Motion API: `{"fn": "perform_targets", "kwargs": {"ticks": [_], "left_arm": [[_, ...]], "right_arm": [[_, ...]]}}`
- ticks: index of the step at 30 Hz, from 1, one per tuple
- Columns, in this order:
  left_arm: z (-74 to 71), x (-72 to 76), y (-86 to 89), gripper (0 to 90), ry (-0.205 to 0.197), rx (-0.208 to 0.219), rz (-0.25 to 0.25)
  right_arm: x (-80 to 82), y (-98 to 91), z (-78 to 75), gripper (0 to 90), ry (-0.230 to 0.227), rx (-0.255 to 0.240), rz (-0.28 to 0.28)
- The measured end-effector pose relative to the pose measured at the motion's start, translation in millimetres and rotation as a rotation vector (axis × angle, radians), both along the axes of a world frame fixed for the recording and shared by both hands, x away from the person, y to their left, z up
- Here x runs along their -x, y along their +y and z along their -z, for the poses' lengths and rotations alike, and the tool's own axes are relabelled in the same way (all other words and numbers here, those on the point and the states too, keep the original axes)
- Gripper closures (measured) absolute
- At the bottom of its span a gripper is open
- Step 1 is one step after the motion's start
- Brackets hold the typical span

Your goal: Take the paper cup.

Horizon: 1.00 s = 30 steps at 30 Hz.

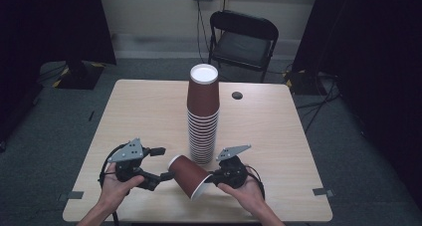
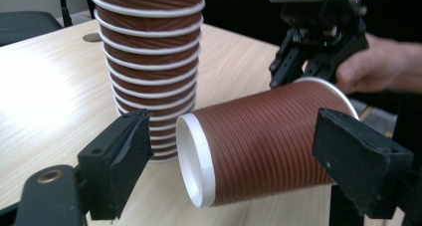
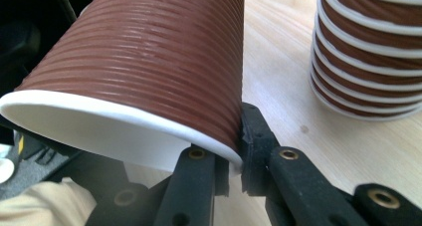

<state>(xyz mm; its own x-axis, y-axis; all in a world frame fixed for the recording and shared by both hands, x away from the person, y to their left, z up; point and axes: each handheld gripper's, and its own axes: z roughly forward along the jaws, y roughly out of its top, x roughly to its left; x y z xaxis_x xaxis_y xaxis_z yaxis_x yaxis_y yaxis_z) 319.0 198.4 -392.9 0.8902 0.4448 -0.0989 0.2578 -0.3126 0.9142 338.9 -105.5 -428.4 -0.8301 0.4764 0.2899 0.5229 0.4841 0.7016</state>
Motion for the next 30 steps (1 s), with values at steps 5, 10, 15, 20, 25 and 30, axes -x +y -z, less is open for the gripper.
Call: {"fn": "perform_targets", "kwargs": {"ticks": [5,10,15,20,25,30], "left_arm": [[7.2,6.2,-10.3,15.8,-0.024,-0.095,0.059],[12.7,12.3,-24.5,16.0,-0.081,-0.190,0.134],[12.1,12.7,-30.6,16.1,-0.135,-0.214,0.174],[17.7,11.7,-38.1,15.4,-0.191,-0.267,0.241],[23.7,13.6,-46.5,12.4,-0.212,-0.330,0.303],[30.6,11.4,-53.3,8.6,-0.239,-0.377,0.315]], "right_arm": [[-1.4,-2.7,-1.4,84.5,0.024,0.031,-0.014],[-5.8,-4.3,-3.7,84.5,0.072,0.067,-0.035],[-8.7,-2.1,-4.4,84.5,0.097,0.095,-0.052],[-9.5,2.4,-5.4,84.5,0.119,0.130,-0.076],[-9.7,6.4,-4.9,84.5,0.148,0.178,-0.097],[-10.0,8.8,-4.1,84.5,0.160,0.200,-0.112]]}}
